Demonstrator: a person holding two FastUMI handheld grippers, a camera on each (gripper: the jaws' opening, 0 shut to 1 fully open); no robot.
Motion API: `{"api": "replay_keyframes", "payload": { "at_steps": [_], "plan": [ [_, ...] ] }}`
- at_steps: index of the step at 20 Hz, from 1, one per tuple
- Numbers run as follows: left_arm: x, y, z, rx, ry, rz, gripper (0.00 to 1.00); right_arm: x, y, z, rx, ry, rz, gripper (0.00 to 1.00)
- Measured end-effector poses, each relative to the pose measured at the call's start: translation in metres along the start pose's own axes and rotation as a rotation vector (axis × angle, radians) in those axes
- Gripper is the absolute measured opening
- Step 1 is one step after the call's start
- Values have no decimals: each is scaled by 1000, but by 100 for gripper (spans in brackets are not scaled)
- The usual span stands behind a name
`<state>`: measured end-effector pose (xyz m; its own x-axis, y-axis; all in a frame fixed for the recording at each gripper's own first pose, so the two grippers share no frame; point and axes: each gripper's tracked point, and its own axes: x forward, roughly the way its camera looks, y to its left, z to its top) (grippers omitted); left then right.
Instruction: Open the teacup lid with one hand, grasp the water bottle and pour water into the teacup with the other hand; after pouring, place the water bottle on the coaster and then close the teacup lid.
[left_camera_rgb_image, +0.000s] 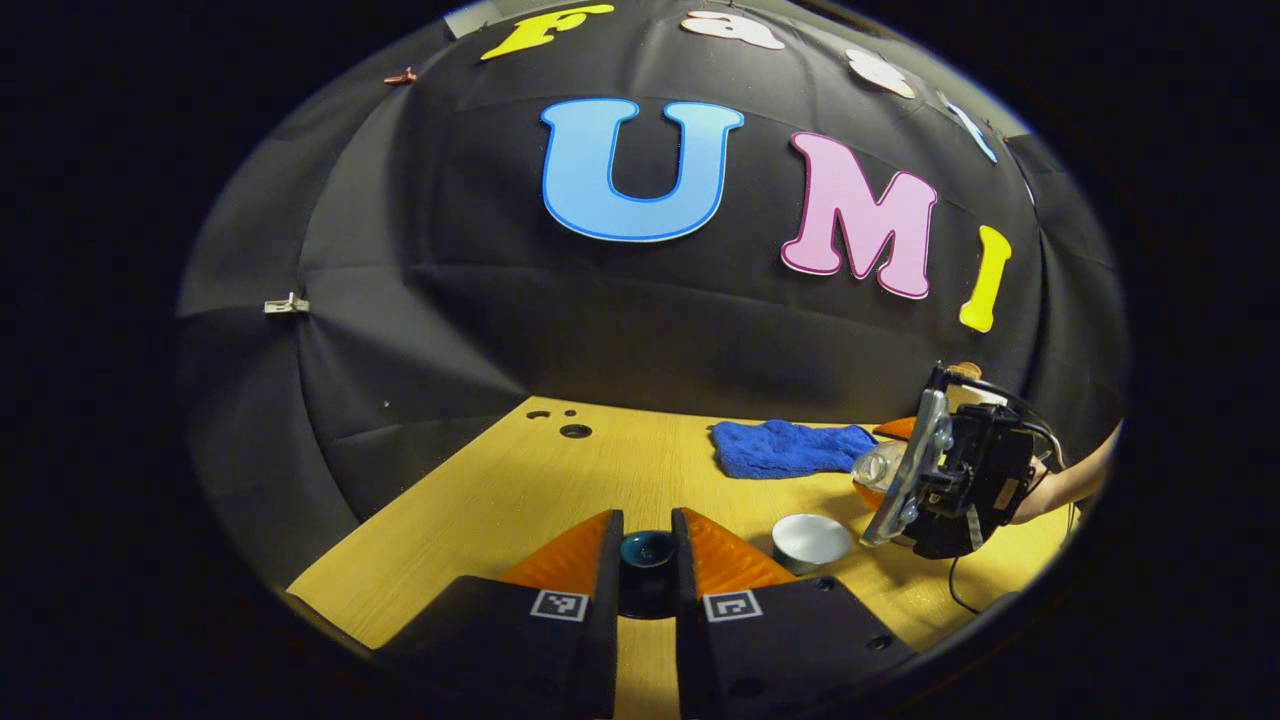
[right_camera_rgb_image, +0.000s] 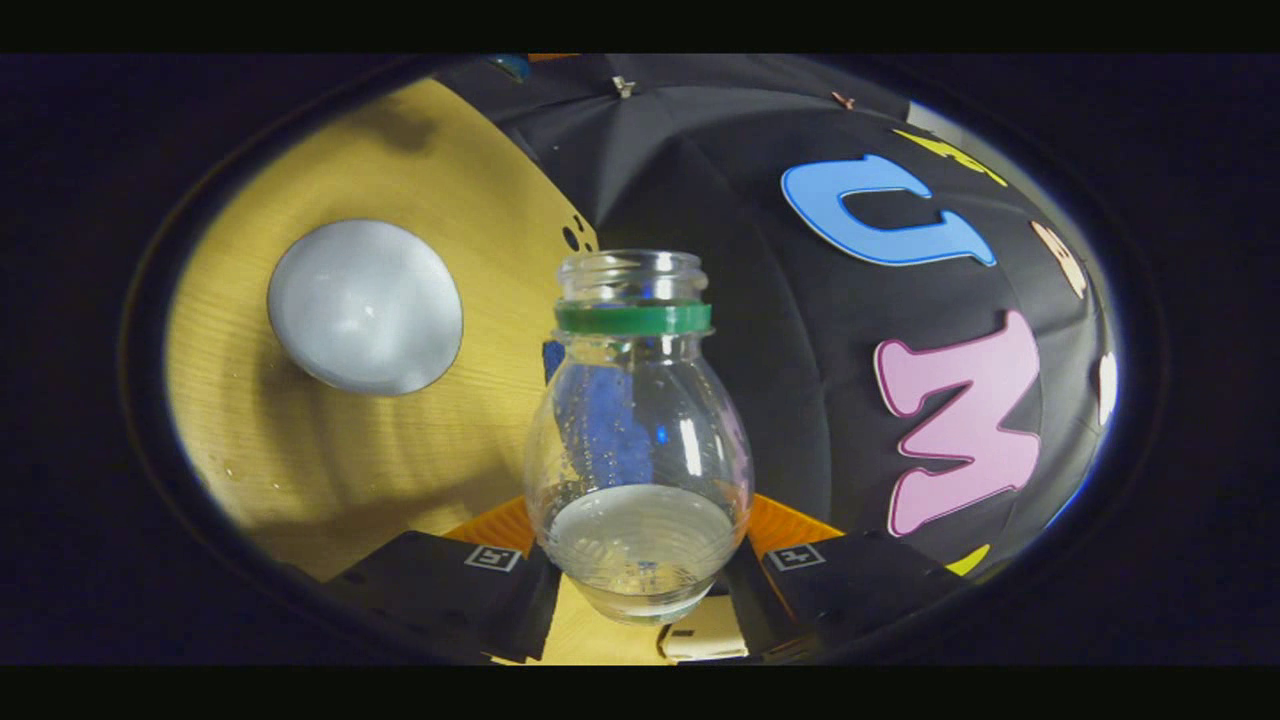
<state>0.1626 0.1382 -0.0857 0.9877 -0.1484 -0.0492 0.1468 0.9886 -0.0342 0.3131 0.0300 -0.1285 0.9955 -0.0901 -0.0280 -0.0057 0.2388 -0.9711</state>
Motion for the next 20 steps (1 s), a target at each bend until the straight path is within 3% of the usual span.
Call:
{"api": "replay_keyframes", "payload": {
  "at_steps": [9,10,11,14,20],
  "plan": [
    [2,9,-10,-19,16,2,28,8,8,16,-210,-78,-17,74],
    [2,10,-10,-19,17,4,24,7,8,18,-230,-85,-22,74],
    [2,10,-10,-18,16,4,24,9,9,19,-246,-91,-24,70],
    [0,11,-9,-18,13,4,28,11,9,18,-270,-96,-22,73],
    [-4,12,-12,-28,19,4,24,14,8,21,-332,-117,-43,73]
  ]
}}
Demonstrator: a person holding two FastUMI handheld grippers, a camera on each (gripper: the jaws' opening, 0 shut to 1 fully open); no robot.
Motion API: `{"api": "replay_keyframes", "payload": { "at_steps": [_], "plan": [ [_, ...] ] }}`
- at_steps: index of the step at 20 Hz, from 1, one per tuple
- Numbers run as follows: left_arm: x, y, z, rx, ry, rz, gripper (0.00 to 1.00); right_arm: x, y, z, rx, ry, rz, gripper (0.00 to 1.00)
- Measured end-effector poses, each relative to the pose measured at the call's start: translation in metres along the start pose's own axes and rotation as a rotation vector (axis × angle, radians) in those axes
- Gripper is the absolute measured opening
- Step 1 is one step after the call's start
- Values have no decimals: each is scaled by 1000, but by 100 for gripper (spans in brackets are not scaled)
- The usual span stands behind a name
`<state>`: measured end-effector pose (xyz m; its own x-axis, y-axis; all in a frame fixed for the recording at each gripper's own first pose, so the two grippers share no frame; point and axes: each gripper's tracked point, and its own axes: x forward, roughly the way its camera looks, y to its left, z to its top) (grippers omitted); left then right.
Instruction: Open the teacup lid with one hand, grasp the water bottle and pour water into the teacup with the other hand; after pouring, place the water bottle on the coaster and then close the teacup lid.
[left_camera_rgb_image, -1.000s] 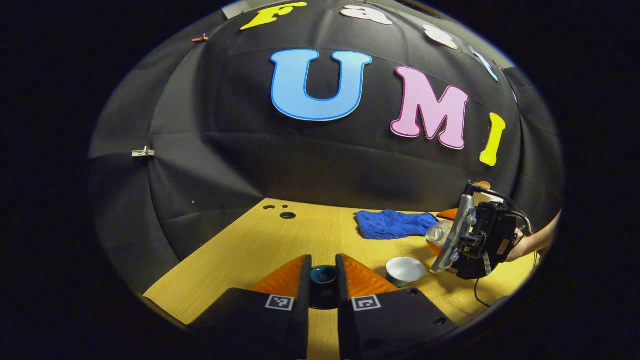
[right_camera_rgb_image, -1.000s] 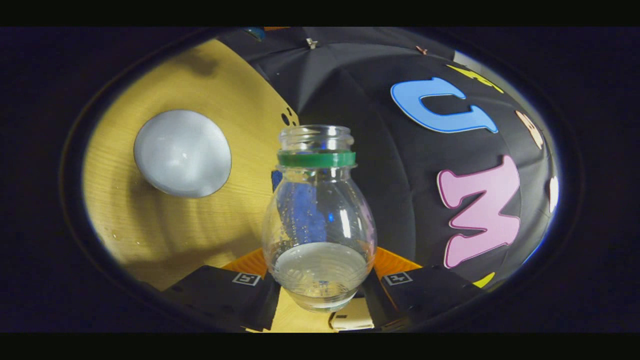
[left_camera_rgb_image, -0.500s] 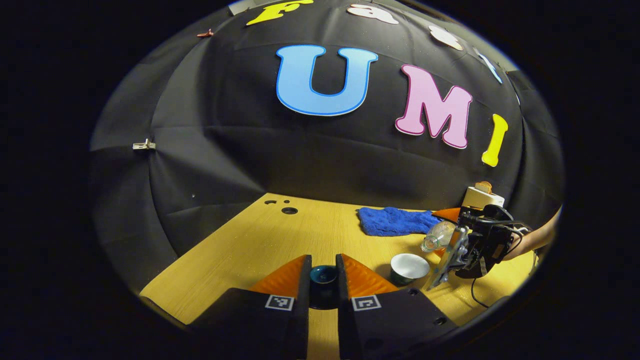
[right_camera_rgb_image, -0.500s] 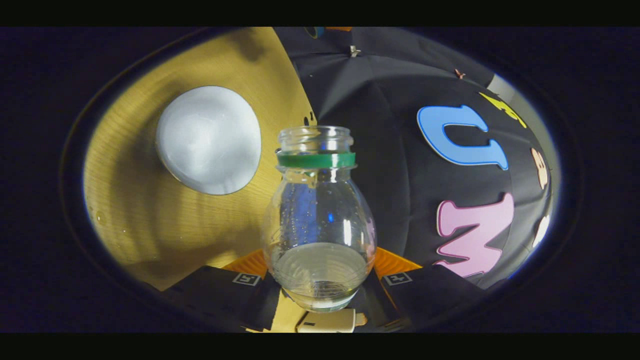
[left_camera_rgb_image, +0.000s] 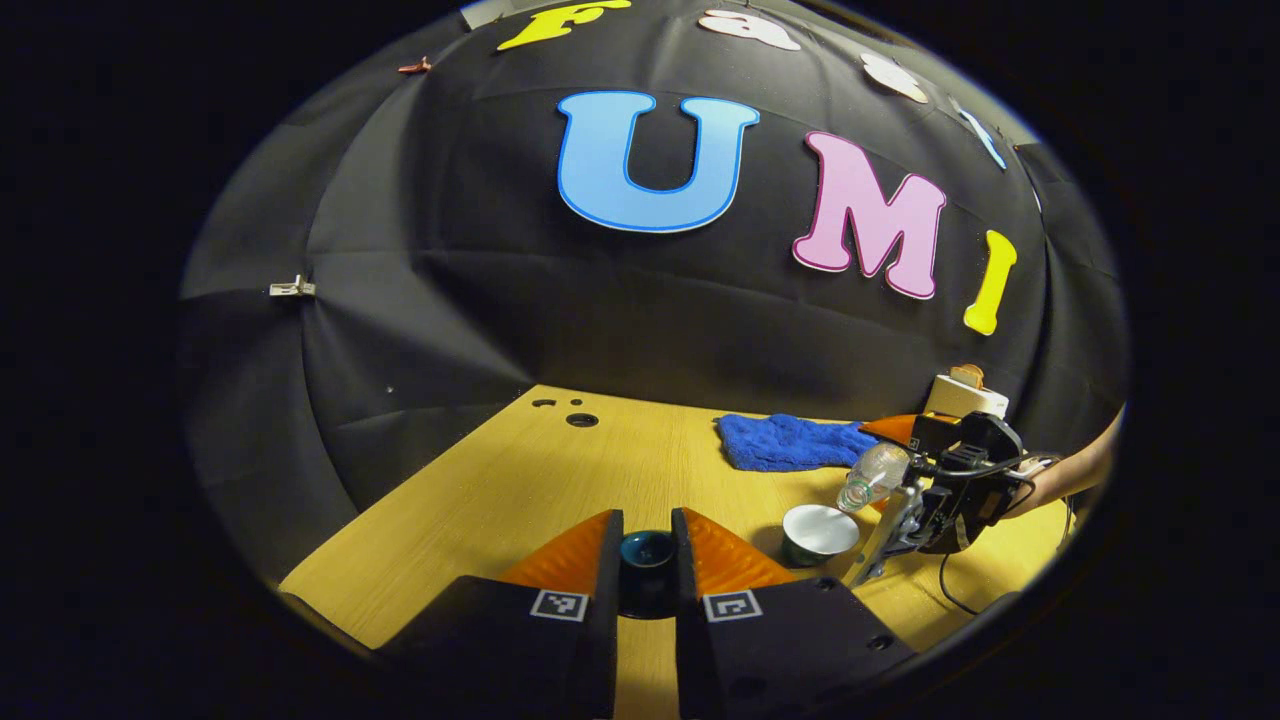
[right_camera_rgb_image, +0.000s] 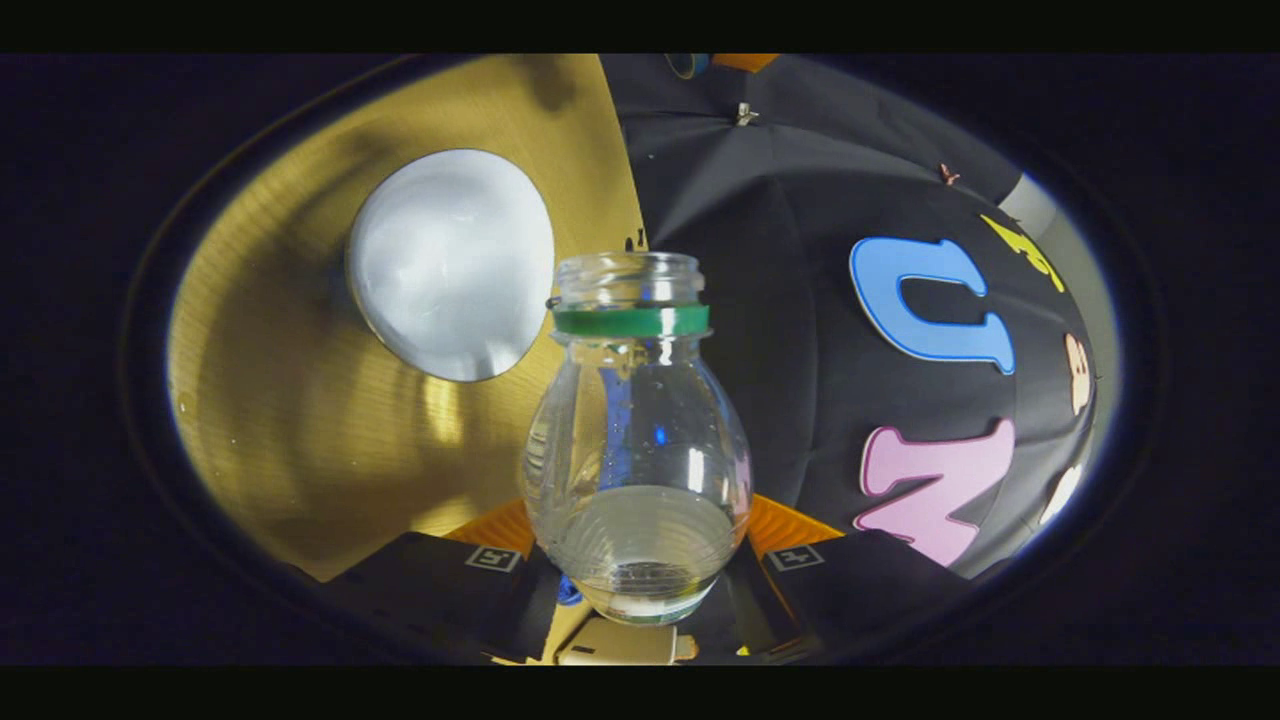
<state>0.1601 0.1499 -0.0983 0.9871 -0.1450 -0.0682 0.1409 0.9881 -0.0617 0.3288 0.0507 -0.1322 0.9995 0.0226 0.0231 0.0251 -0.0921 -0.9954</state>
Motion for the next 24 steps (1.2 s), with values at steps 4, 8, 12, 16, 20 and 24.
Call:
{"api": "replay_keyframes", "payload": {
  "at_steps": [4,8,12,16,20,24],
  "plan": [
    [-3,0,-2,2,2,-3,28,2,1,-1,-31,-5,-7,73],
    [-5,-1,-1,6,2,-6,28,4,1,-1,-72,-9,-6,74],
    [-5,-2,-2,-3,6,-9,28,7,0,0,-111,-23,-16,73],
    [-7,-3,-4,-6,8,-12,24,10,2,-2,-128,-22,-12,73],
    [-8,-2,-6,-8,14,-14,24,13,0,-5,-146,-8,-23,73],
    [-8,2,-9,-23,22,-6,28,16,-4,-9,-207,-10,-38,74]
  ]
}}
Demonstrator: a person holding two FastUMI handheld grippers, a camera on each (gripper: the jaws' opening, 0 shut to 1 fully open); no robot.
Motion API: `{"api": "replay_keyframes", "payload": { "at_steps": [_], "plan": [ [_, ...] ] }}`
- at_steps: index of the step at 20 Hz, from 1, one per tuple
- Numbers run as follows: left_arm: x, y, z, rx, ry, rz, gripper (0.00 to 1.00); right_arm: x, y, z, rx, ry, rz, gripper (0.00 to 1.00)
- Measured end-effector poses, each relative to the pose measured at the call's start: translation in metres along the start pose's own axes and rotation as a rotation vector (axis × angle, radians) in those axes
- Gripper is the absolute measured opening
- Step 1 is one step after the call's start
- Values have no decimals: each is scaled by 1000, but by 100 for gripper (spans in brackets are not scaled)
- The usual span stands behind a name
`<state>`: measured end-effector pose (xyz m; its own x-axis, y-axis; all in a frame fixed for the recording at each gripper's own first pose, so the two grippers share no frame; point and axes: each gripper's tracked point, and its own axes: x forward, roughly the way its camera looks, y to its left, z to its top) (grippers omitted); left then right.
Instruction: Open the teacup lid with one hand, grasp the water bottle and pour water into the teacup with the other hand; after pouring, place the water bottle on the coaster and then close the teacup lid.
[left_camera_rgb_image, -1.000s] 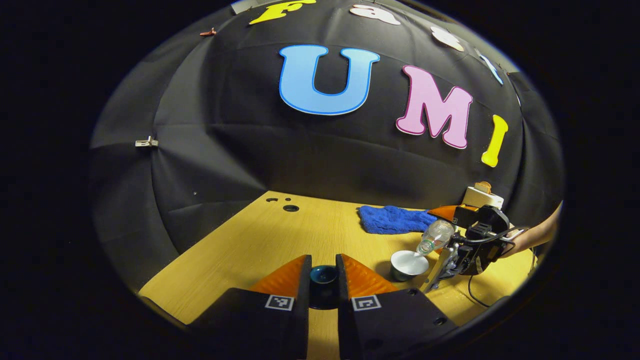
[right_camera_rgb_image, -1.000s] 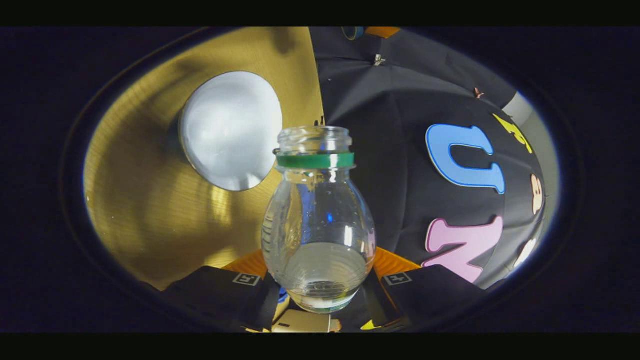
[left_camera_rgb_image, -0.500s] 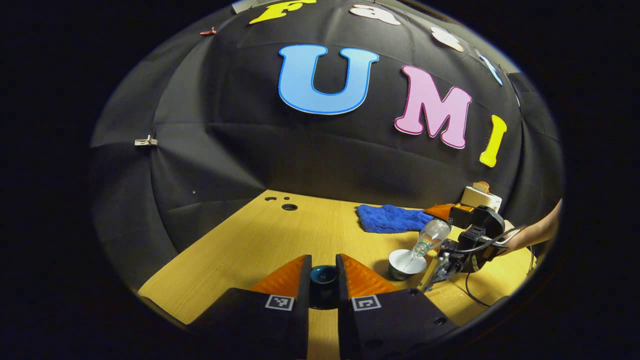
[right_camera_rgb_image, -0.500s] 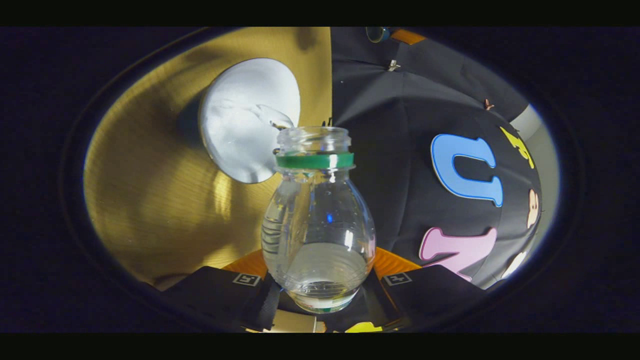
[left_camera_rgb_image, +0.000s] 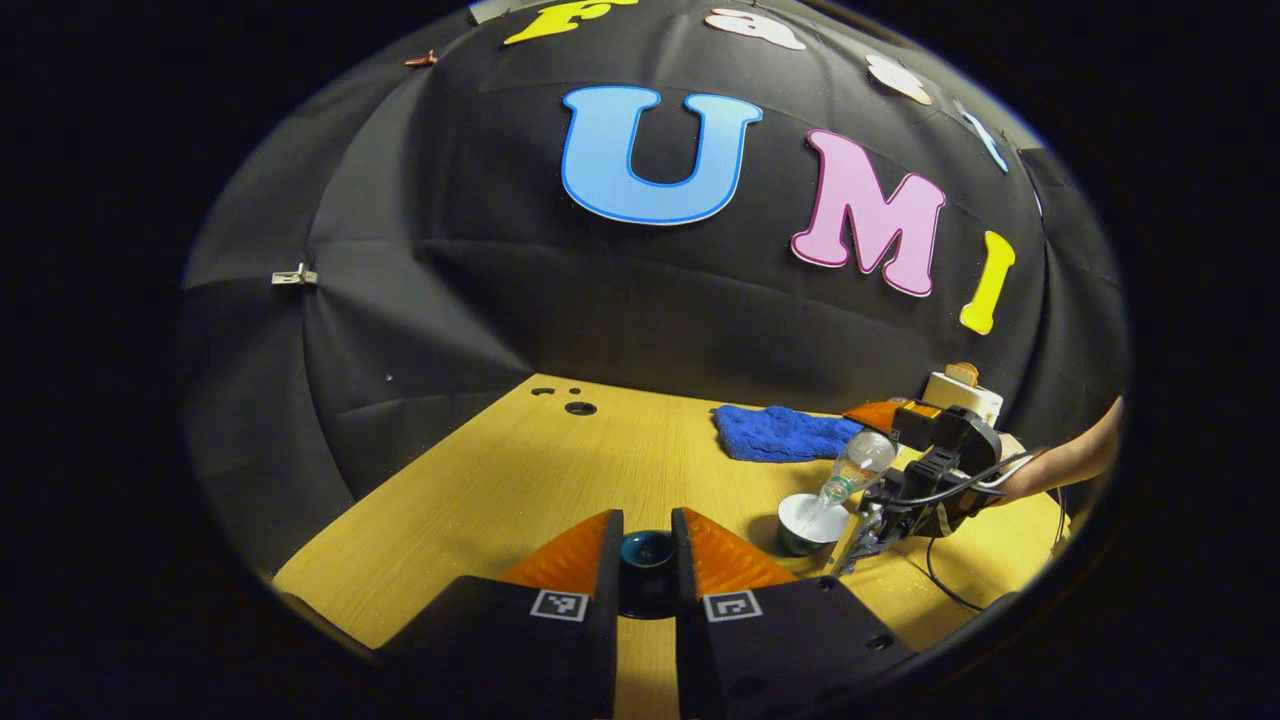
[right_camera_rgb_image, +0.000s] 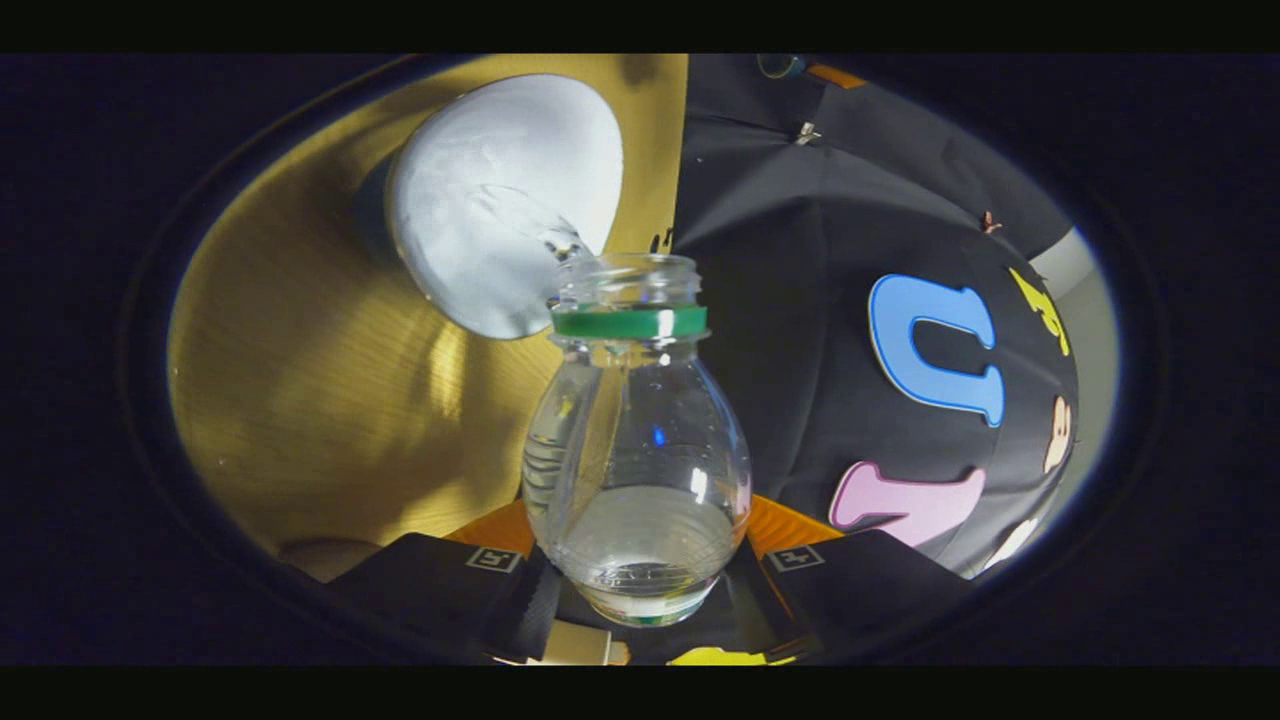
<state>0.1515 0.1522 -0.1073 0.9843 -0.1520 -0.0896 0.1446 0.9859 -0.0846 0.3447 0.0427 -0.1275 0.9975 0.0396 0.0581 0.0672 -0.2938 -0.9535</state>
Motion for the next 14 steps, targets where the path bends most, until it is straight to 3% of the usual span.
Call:
{"api": "replay_keyframes", "payload": {
  "at_steps": [3,14],
  "plan": [
    [0,3,-5,-13,10,8,24,3,-2,0,-46,-21,-11,73],
    [-7,6,-7,-16,18,24,27,8,-12,6,-160,-90,-48,73]
  ]
}}
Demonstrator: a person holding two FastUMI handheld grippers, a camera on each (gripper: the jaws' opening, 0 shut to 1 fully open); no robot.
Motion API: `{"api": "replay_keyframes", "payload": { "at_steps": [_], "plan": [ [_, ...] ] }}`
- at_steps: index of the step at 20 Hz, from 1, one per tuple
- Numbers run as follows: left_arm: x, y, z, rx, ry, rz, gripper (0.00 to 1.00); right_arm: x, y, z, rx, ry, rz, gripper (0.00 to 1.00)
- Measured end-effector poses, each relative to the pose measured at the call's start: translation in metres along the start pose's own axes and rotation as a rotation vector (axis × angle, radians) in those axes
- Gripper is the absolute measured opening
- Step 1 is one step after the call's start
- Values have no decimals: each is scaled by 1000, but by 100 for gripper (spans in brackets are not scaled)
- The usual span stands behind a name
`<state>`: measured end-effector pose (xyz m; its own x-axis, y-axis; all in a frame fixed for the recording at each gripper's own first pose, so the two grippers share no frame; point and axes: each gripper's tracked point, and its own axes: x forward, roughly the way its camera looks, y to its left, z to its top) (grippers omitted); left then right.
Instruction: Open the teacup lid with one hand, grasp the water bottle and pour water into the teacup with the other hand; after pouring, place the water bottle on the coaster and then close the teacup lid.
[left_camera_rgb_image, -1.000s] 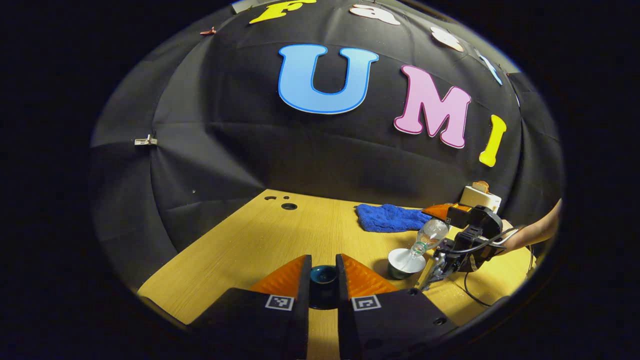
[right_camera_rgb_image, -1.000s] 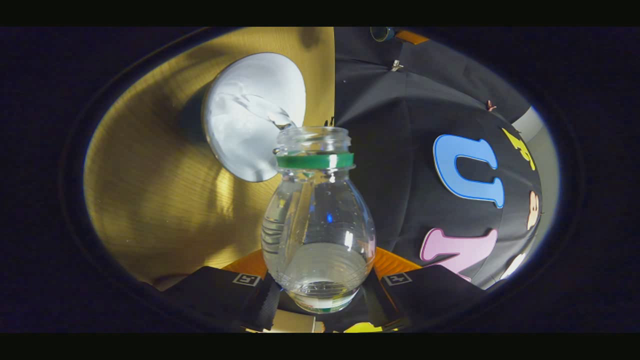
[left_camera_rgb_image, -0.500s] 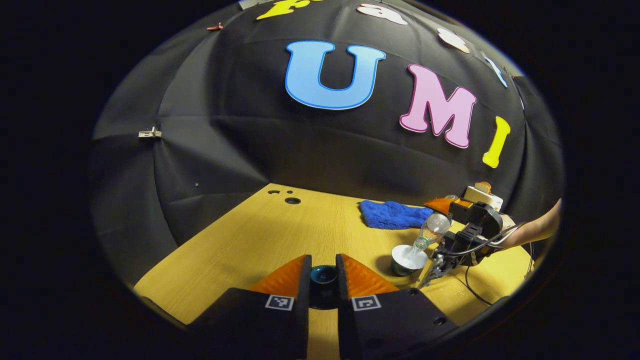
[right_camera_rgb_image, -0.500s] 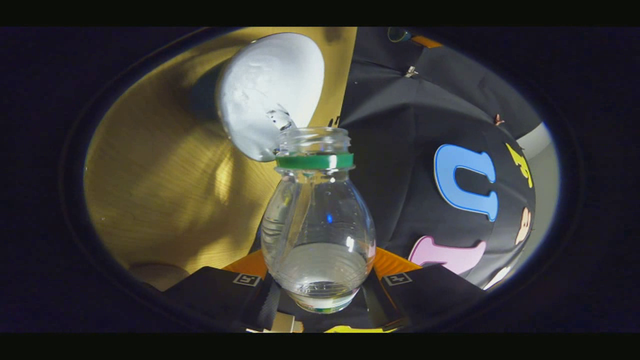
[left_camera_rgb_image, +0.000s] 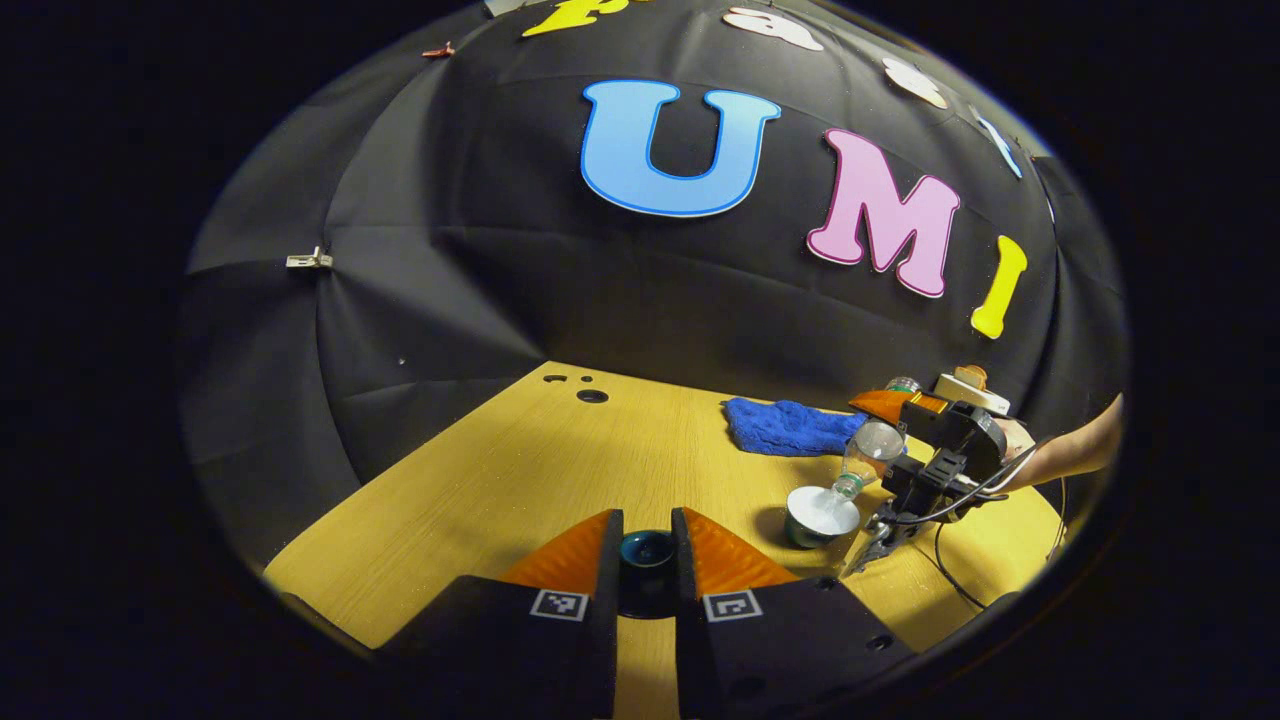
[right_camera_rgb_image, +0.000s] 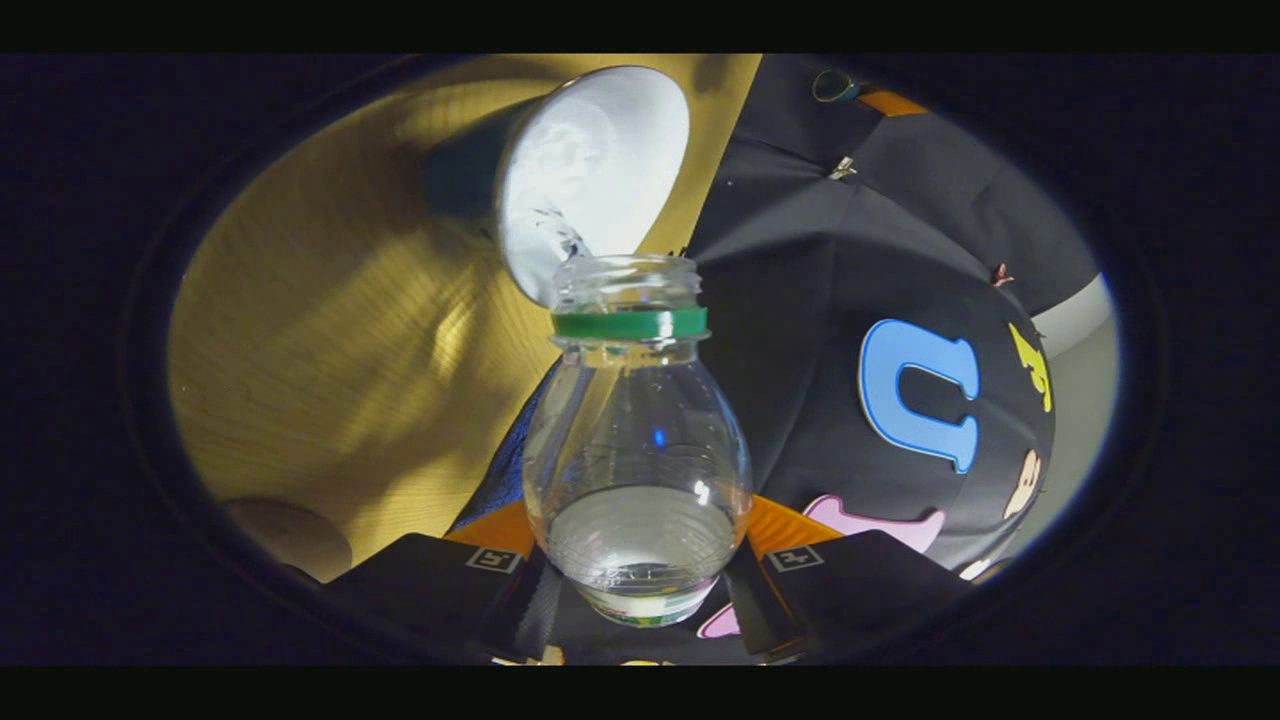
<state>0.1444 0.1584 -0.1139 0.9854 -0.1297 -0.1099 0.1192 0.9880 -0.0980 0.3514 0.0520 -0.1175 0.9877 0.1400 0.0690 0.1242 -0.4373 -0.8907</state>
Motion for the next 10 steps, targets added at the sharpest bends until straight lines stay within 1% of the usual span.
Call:
{"api": "replay_keyframes", "payload": {
  "at_steps": [3,4,5,6,7,8,9,10],
  "plan": [
    [-1,-3,-1,18,0,-3,28,-2,-5,6,-38,-31,-9,73],
    [-2,-4,-1,19,0,-4,24,-3,-6,8,-42,-40,-12,73],
    [-2,-5,0,20,-1,-4,28,-3,-6,5,-47,-44,-7,73],
    [-3,-6,1,22,-3,-5,27,-5,-6,6,-56,-49,-4,76],
    [-3,-6,1,26,-3,-3,27,-2,-7,7,-66,-55,-2,76],
    [-4,-6,2,30,-3,-2,24,-3,-7,7,-71,-60,-2,73],
    [-5,-7,2,32,-4,0,28,-2,-6,4,-72,-62,-1,73],
    [-6,-6,4,32,-5,3,28,-1,-8,4,-71,-63,-3,73]
  ]
}}
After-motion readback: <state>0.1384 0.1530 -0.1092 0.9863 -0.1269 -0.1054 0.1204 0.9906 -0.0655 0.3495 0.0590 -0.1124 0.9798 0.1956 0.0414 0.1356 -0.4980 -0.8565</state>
